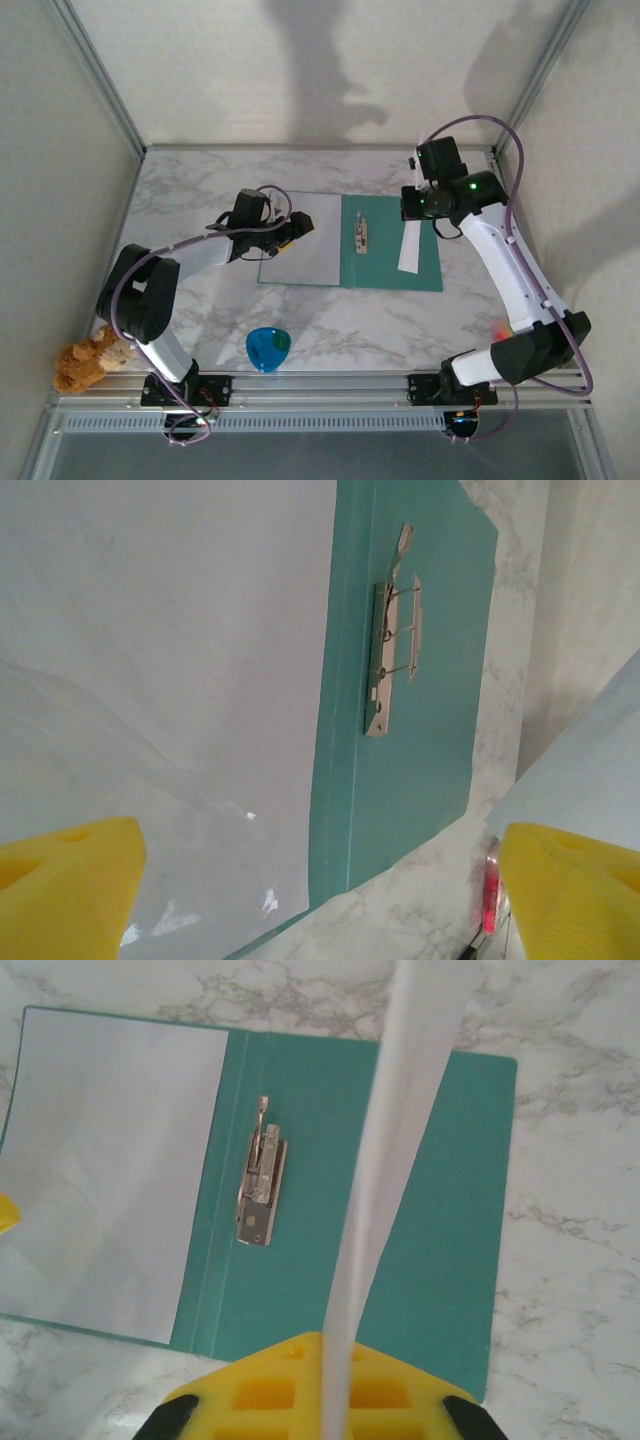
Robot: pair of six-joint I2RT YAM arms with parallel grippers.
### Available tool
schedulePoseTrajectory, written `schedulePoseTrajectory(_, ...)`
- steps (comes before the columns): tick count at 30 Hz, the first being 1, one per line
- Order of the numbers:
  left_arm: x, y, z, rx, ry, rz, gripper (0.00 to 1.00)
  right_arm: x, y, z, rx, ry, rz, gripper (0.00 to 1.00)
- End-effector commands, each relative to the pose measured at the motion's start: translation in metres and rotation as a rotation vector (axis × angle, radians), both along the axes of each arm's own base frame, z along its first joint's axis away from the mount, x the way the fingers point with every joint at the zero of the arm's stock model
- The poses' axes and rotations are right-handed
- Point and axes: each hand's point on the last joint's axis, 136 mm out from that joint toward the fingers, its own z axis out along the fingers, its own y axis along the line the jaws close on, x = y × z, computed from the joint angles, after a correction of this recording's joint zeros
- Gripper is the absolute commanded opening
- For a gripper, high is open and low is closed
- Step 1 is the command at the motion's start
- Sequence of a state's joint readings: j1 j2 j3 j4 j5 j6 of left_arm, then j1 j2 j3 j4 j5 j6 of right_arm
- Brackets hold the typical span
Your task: Put the files into the folder
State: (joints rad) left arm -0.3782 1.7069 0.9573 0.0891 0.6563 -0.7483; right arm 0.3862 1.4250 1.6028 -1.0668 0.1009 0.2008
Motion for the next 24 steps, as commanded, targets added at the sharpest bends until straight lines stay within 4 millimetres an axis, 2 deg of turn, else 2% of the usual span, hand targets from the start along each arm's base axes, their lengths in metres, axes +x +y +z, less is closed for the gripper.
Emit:
schedulePoseTrajectory(1, -0.002, -0.008, -0.013, -0.04, 0.005, -0.037, 0.9, -0.003, 0.011, 0.004, 0.038, 0.02, 0.033, 0.0)
schedulePoseTrajectory(6, -0.01, 0.003, -0.045, -0.041, 0.064, -0.008, 0.9, 0.003, 0.03, 0.004, 0.06, 0.041, 0.053, 0.0)
schedulePoseTrajectory(11, -0.018, 0.03, -0.069, -0.029, 0.113, 0.066, 0.89, 0.006, 0.06, 0.006, 0.146, 0.066, 0.098, 0.0)
schedulePoseTrajectory(17, -0.033, 0.069, -0.087, -0.007, 0.165, 0.147, 0.88, 0.011, 0.112, 0.019, 0.345, 0.095, 0.187, 0.0)
schedulePoseTrajectory(20, -0.038, 0.095, -0.091, 0.053, 0.174, 0.2, 0.88, 0.015, 0.145, 0.039, 0.491, 0.102, 0.244, 0.0)
schedulePoseTrajectory(24, -0.043, 0.105, -0.088, 0.075, 0.183, 0.205, 0.88, 0.014, 0.186, 0.06, 0.682, 0.116, 0.345, 0.0)
